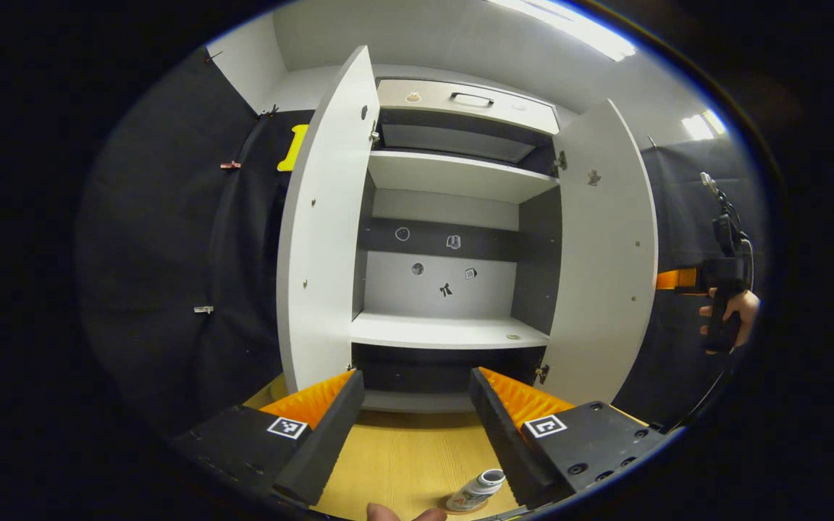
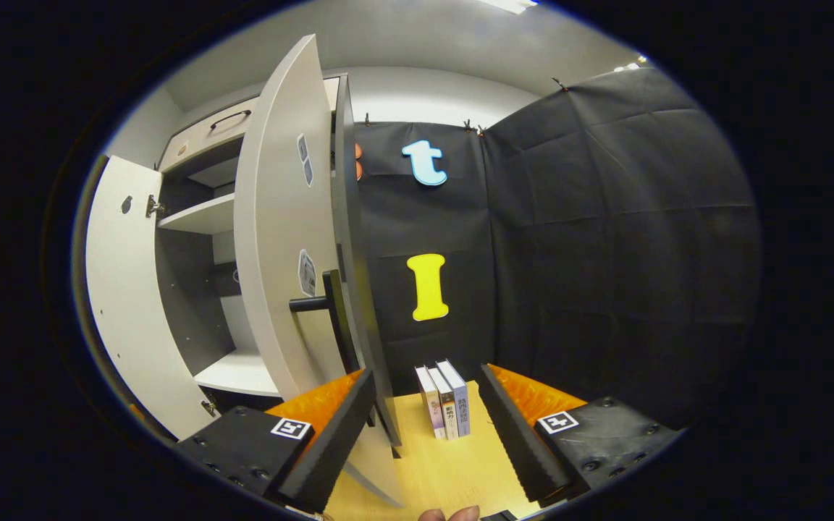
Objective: Grasp the bottle in the cabinet with the left hand and place it on the coaster, then close the right door with the right hand and the left door with the left hand.
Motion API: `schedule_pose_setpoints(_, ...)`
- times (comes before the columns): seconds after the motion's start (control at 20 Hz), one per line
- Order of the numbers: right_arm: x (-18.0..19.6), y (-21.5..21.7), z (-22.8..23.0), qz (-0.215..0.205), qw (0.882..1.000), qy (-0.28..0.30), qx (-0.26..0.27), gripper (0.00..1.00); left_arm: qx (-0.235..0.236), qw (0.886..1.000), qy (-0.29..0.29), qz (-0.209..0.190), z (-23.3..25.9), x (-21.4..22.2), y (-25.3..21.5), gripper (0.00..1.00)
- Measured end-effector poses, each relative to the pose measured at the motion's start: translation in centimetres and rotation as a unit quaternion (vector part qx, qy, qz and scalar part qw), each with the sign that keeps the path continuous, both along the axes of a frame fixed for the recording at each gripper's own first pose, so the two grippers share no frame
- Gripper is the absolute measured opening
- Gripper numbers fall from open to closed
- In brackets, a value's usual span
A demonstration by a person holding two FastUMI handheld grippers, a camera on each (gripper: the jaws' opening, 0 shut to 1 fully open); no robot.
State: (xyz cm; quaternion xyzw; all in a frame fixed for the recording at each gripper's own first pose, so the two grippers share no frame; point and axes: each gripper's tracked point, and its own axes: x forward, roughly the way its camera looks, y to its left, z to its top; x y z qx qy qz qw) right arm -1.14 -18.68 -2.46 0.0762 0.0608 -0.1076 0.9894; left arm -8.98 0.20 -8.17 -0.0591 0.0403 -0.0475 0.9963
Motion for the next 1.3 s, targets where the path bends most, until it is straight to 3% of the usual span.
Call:
schedule_pose_setpoints(0.3, 0.4, 6.2, -0.3, 0.076, 0.997, 0.005, 0.031, 0.98, 0.007, 1.000, 0.000, 0.016, 0.7, -0.1, 1.2, 0.95)
schedule_pose_setpoints(0.65, 3.4, 16.6, -0.5, 0.180, 0.981, 0.001, 0.070, 0.98, 0.007, 0.999, 0.003, 0.044, 0.6, -0.2, 3.3, 0.95)
schedule_pose_setpoints(0.9, 6.6, 20.2, -1.0, 0.199, 0.979, -0.006, 0.036, 0.98, 0.012, 0.998, 0.006, 0.063, 0.8, -0.3, 4.9, 0.95)
schedule_pose_setpoints(1.3, 9.9, 22.5, -1.6, 0.207, 0.978, -0.006, 0.037, 1.00, 0.008, 0.996, 0.014, 0.083, 1.1, -0.2, 6.4, 0.95)
